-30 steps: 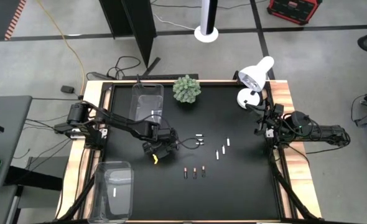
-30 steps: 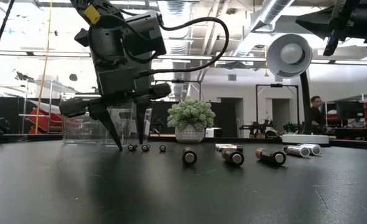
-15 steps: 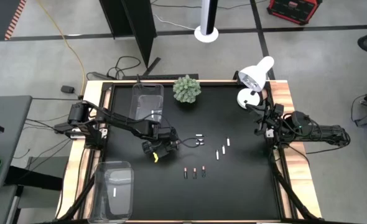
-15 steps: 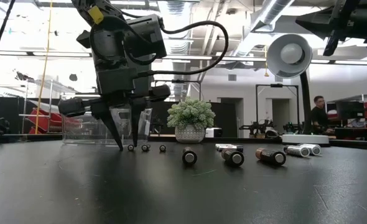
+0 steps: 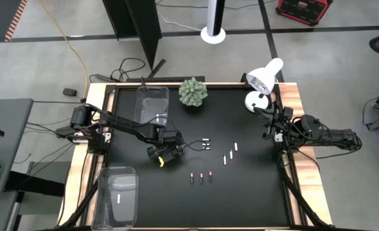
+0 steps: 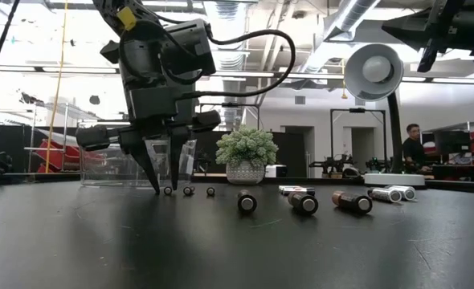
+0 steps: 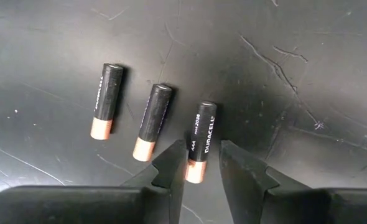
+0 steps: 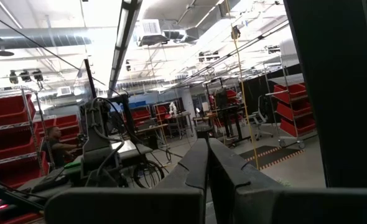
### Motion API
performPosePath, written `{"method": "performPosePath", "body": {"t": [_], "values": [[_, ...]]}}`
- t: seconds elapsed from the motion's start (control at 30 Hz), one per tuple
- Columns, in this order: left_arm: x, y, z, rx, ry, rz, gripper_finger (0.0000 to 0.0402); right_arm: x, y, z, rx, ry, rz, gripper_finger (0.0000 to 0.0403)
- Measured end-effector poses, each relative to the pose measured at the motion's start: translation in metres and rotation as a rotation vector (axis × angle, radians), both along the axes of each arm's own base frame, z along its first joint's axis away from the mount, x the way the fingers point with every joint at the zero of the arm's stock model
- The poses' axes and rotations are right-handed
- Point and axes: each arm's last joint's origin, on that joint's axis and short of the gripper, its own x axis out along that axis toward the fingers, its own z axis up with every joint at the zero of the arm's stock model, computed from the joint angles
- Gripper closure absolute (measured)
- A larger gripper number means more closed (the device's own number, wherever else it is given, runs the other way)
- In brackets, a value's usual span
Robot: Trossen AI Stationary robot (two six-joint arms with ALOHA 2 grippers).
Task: Sort batteries
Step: Put the copper and black battery into the top transparent bin
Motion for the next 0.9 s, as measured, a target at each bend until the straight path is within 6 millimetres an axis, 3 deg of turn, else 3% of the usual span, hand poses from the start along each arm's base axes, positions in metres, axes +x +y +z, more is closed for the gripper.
{"method": "performPosePath", "body": {"t": [0.57, 0.9], "values": [[-0.0034, -0.0007, -0.0031, -0.049, 0.024, 0.067, 0.0312, 0.0000, 0.0000, 0.0000, 0.000, 0.000, 0.000, 0.0372], [-0.0043, -0.0011, -0.0036, -0.070, 0.033, 0.112, 0.0375, 0.0000, 0.0000, 0.0000, 0.000, 0.000, -0.001, 0.0372]]}}
